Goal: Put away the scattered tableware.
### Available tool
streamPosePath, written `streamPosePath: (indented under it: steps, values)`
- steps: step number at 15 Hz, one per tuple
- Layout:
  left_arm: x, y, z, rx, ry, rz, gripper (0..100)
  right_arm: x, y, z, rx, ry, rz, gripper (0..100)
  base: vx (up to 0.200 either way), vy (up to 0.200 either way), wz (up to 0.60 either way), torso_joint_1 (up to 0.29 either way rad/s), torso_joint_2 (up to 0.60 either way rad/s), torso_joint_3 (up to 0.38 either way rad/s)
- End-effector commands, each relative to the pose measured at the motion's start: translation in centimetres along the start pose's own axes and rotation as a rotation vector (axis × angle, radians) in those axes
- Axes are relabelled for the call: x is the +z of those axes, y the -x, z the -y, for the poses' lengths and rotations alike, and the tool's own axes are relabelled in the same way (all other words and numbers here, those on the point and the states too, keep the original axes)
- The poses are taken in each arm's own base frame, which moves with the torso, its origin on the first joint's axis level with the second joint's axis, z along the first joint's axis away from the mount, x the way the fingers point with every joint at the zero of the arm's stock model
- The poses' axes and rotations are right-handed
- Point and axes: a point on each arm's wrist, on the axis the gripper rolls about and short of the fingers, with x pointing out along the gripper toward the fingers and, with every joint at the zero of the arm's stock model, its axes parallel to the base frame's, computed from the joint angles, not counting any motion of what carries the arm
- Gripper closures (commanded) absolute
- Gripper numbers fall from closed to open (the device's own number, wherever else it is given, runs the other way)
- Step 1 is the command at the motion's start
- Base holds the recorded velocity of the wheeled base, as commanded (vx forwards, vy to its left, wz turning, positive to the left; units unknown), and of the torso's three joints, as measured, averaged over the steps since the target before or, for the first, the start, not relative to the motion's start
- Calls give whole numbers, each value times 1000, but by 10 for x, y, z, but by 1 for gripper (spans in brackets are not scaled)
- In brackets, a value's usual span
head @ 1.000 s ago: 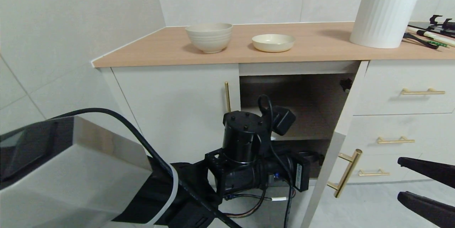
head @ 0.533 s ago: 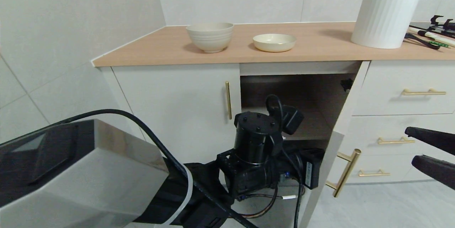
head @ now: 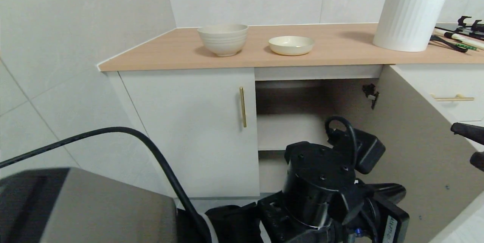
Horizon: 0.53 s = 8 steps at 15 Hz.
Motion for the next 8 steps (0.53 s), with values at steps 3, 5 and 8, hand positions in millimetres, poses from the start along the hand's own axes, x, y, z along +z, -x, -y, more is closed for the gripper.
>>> streamPosePath:
  steps: [3,5,8]
  values:
    - [39,63,-40,151,10,79,100,-4,-11,3,-7,-11,-41,0,0,0,0,0,0,0]
    - [55,101,-63,253,18,111,100,-9,-30,9,-22,-23,-102,0,0,0,0,0,0,0]
    - [70,172,-77,460,57,94,100,-9,-69,18,-43,-42,-185,0,0,0,0,0,0,0]
